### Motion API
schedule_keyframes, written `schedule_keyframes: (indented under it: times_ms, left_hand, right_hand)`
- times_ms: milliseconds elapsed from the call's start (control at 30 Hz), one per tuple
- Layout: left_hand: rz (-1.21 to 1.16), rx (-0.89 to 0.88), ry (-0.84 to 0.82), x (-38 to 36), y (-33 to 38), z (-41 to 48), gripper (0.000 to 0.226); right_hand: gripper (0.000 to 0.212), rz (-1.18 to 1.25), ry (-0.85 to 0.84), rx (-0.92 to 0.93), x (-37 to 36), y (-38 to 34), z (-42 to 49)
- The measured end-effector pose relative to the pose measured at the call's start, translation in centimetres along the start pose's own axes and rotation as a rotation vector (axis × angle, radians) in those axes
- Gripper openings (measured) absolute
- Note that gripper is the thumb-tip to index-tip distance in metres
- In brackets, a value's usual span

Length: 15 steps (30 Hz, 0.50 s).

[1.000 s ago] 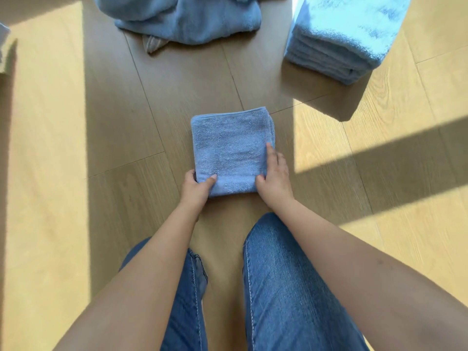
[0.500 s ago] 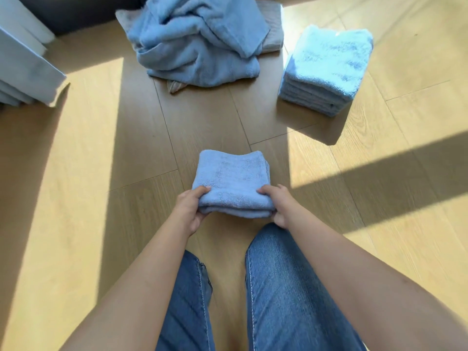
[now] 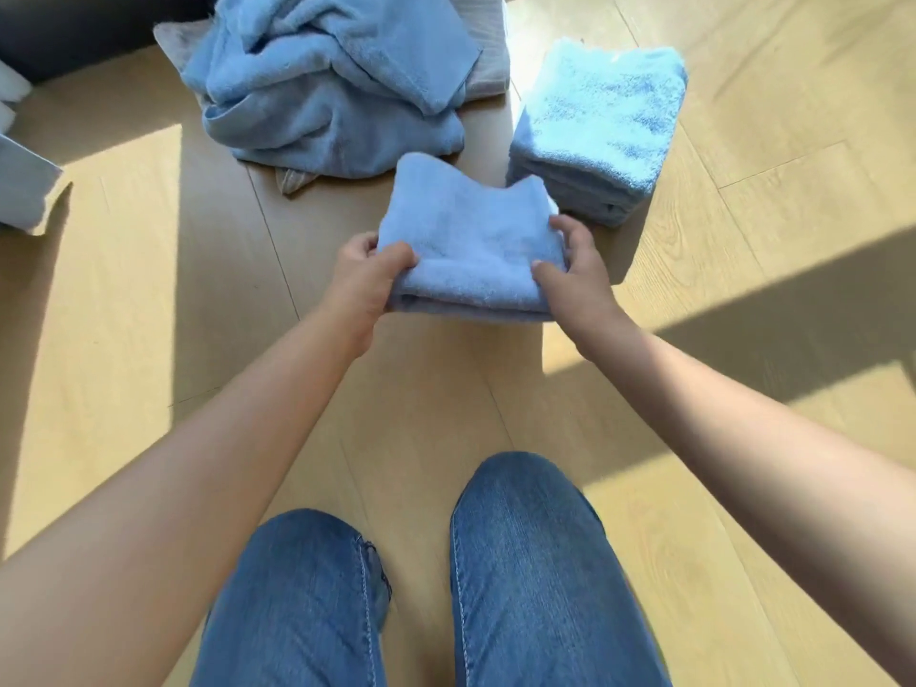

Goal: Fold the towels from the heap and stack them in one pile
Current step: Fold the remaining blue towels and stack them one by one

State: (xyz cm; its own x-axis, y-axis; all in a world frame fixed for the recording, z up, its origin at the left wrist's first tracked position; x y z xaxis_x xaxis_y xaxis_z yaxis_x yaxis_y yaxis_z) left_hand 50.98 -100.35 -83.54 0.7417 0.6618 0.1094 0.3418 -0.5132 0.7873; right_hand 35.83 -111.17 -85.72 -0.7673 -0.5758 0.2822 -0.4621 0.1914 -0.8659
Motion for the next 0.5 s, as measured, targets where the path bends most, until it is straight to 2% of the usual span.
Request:
schedule_keyframes:
  times_ms: [167,233,333,500]
  left_hand:
    - [-0.013,-0.173,-0.079,-5.1,8.2,3.8,0.042]
    - [0.002,-0.191,-0.121,-7.4,10.7,6.1,0.054]
    - [0.03,-0.194,-0.203,-11.2,12.9,9.6,0.05]
    - [0.177,-0.218,-0.208,-15.1,12.4,13.4,0.049]
  right_hand:
    - [0.052,0.021,0.239,0.215,5.2,-5.1,4.0]
    - [0.052,0.012,0.304,0.225,7.2,-6.1,6.4]
    - [0.05,-0.016,0.383,0.212,9.8,-6.1,10.0]
    - [0.052,-0.064,0.459,0.189,11.3,-3.7,14.2]
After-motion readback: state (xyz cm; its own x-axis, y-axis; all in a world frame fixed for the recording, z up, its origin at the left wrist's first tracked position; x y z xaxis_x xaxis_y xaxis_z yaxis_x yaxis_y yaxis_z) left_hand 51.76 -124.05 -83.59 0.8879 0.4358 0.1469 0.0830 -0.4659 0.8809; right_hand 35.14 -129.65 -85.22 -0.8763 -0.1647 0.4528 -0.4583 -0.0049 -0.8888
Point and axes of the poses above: each hand's wrist, its own z-axis towards the middle knuckle, its own x-axis out of the back of the hand, y = z × x, the point moved 1 cm from there along z, towards the middle knuckle, and after that the axes turned 2 degrees about z, right-handed, at the moved point
